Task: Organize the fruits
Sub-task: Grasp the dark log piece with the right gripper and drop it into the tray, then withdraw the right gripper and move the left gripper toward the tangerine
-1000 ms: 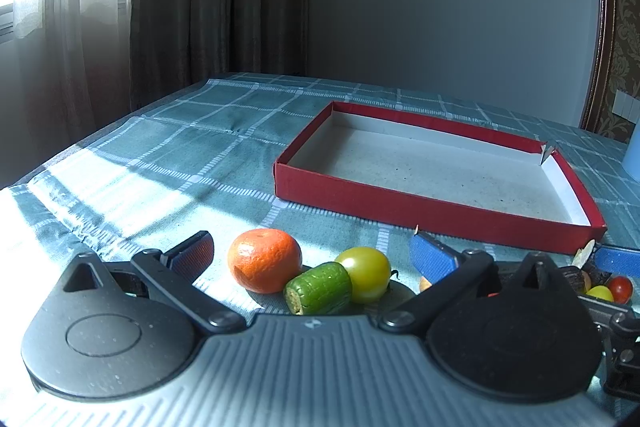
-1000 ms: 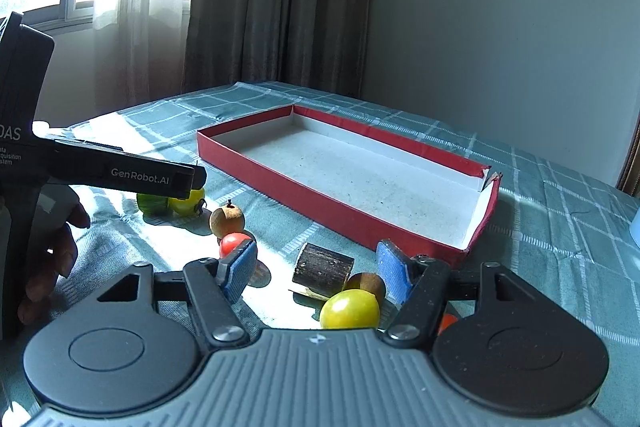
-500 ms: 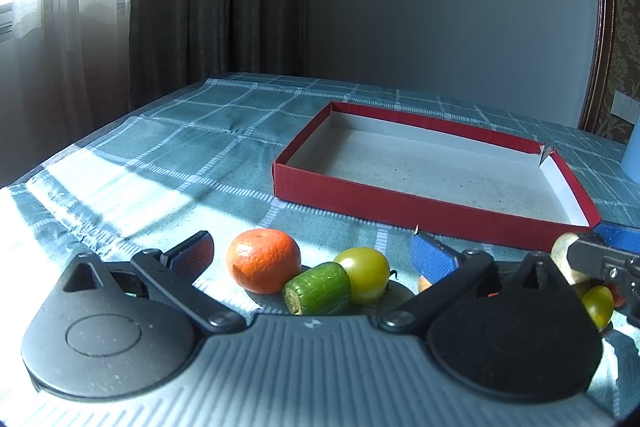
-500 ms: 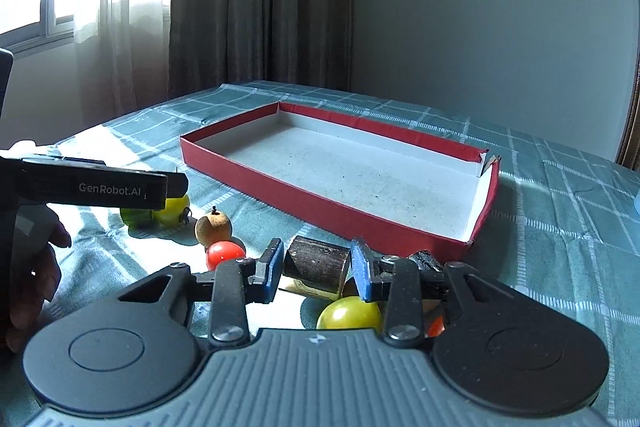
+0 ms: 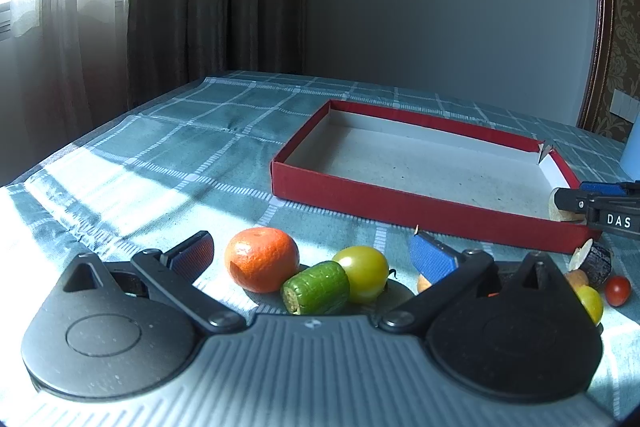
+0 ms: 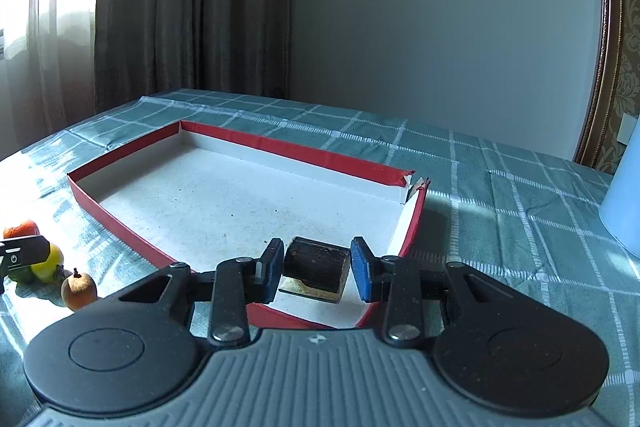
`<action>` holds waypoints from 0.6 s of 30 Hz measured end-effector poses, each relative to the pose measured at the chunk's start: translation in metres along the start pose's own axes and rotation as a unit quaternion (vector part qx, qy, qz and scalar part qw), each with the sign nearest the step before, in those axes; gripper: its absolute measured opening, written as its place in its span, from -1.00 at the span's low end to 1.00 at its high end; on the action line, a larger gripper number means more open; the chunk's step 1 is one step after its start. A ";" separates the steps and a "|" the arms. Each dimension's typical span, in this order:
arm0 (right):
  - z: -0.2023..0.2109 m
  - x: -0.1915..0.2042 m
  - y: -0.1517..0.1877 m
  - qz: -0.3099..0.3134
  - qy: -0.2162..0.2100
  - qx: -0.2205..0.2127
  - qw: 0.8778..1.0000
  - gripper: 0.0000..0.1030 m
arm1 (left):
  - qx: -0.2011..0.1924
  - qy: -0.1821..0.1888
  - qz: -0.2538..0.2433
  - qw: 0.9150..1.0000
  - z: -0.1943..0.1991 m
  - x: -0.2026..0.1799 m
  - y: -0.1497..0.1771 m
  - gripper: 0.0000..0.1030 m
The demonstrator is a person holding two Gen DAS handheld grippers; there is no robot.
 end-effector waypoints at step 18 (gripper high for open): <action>0.084 -0.029 0.046 -0.101 0.105 -0.030 0.989 0.64 | 0.005 -0.006 -0.002 1.000 -0.001 0.002 0.002 1.00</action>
Point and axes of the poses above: each gripper's, at about its wrist camera, not at the fingertips, and z roughly against the way its jaws point, x to its left, y to its underside, the point moved 9 cm from there along -z, roughly the way its jaws point, and after that the axes turned 11 degrees about z, right-handed, at the moved point
